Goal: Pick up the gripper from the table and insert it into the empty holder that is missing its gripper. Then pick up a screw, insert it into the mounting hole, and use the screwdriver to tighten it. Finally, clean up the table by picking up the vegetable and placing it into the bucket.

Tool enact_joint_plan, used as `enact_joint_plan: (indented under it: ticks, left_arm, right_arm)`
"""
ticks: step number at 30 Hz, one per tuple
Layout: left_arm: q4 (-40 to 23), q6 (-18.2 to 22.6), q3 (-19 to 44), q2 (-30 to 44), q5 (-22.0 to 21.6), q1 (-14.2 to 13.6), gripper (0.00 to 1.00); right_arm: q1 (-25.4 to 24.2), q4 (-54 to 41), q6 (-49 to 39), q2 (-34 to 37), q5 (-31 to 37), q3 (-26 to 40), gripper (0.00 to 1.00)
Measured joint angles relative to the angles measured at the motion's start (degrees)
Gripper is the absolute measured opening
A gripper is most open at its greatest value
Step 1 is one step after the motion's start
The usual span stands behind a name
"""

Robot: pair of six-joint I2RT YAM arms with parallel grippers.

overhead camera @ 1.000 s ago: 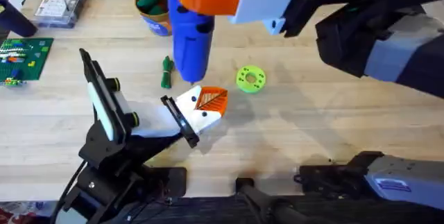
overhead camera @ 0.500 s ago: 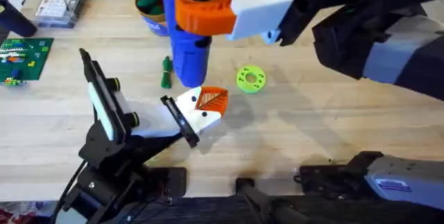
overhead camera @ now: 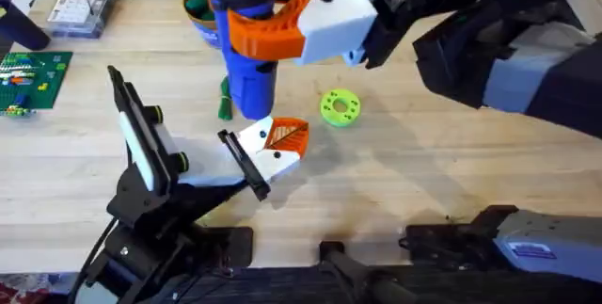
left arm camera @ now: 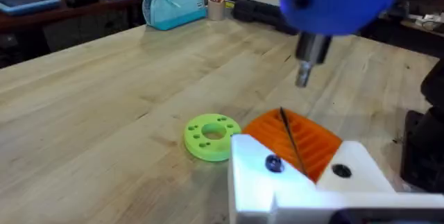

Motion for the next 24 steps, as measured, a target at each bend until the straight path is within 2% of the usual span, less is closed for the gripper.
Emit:
enact_joint_plan:
  ticks: [24]
  left_arm:
    - [0.0,0.02,0.0,0.0,0.0,0.0,0.017]
  right_arm:
    - [0.06,0.78,-2.47,0.0,0.02,-5.09,0.059]
